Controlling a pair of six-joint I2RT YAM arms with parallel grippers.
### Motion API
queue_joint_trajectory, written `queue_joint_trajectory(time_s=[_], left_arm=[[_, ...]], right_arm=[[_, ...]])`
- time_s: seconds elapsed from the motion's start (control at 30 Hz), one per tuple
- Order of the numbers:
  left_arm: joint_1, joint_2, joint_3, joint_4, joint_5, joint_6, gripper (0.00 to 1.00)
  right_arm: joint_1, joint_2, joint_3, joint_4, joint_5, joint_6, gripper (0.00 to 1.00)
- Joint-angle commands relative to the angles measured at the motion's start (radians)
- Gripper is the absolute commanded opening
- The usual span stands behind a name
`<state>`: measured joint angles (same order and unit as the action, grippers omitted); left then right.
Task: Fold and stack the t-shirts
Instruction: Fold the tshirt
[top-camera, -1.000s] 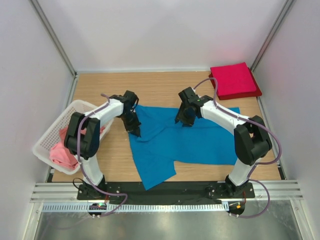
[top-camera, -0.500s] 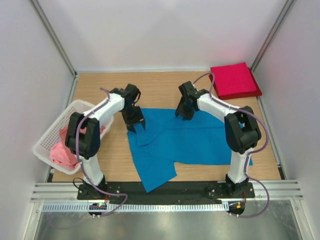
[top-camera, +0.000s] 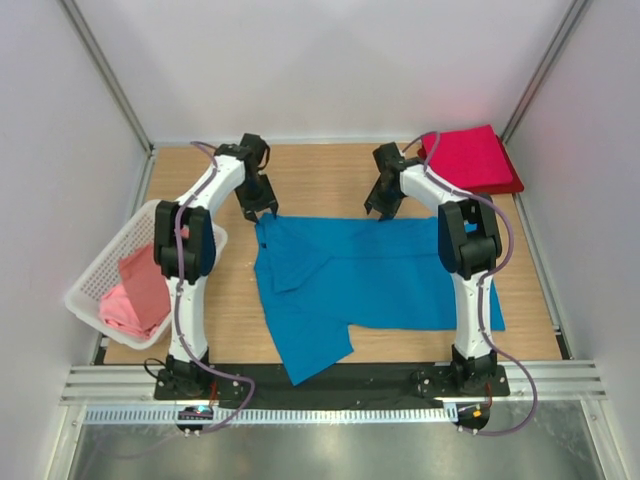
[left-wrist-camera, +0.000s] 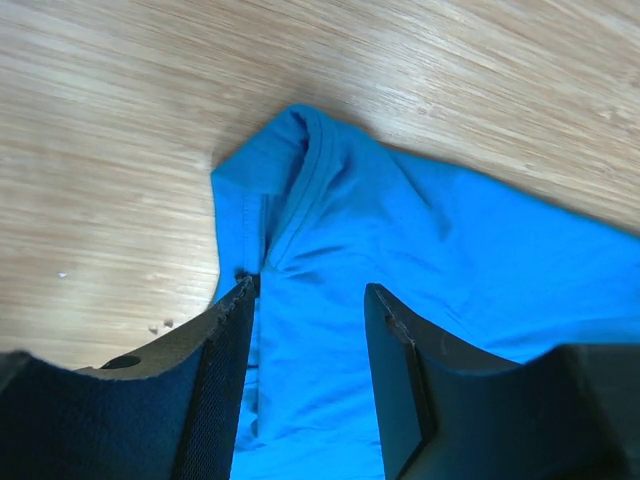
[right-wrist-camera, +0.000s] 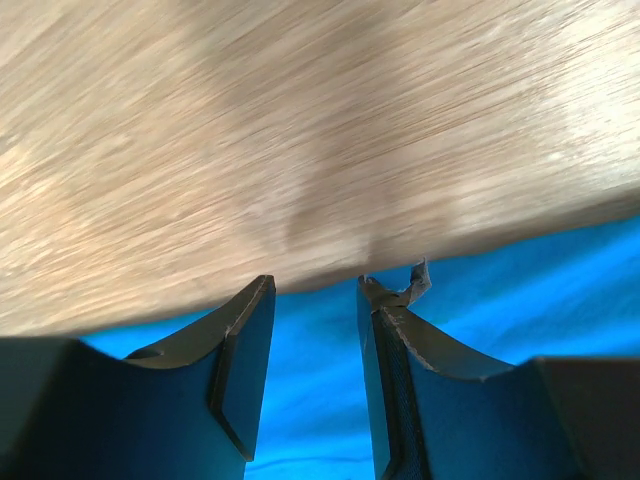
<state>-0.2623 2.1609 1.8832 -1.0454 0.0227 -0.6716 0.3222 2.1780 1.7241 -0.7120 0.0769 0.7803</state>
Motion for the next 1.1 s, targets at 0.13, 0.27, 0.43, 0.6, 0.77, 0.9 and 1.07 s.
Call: queue_joint_trajectory(time_s=[0.13,0.27,0.43,0.6,0.77,0.9,1.07], left_arm=[[-0.006,0.046,0.024,0.074,0.075,0.029,0.49],[-0.005,0.071,0.030,0.084,0.057,0.030,0.44],[-0.006,0.082,0.033,0.045,0.017,0.021,0.25],[-0.005,0.073,0.019,0.045,0.023,0.001,0.00],[-0.005,0.036,-0.009,0.032,-0.015,-0.032,0.00],[-0.002,0.025,-0.007,0.067,-0.009,0.010,0.04],[0.011,0.025,0.011,0.094,0.039,0.047,0.38]], right_arm=[[-0.020,0.045,0.045,-0.046,0.024,-0.036,0.45],[-0.037,0.063,0.046,-0.044,0.047,-0.041,0.40],[-0.064,0.089,0.046,-0.050,0.057,-0.020,0.28],[-0.074,0.094,0.032,-0.034,0.064,-0.016,0.14],[-0.074,0.097,0.042,-0.021,0.063,-0.010,0.10],[-0.075,0.094,0.045,-0.023,0.060,-0.009,0.10],[-0.075,0.089,0.035,-0.020,0.055,0.002,0.10]])
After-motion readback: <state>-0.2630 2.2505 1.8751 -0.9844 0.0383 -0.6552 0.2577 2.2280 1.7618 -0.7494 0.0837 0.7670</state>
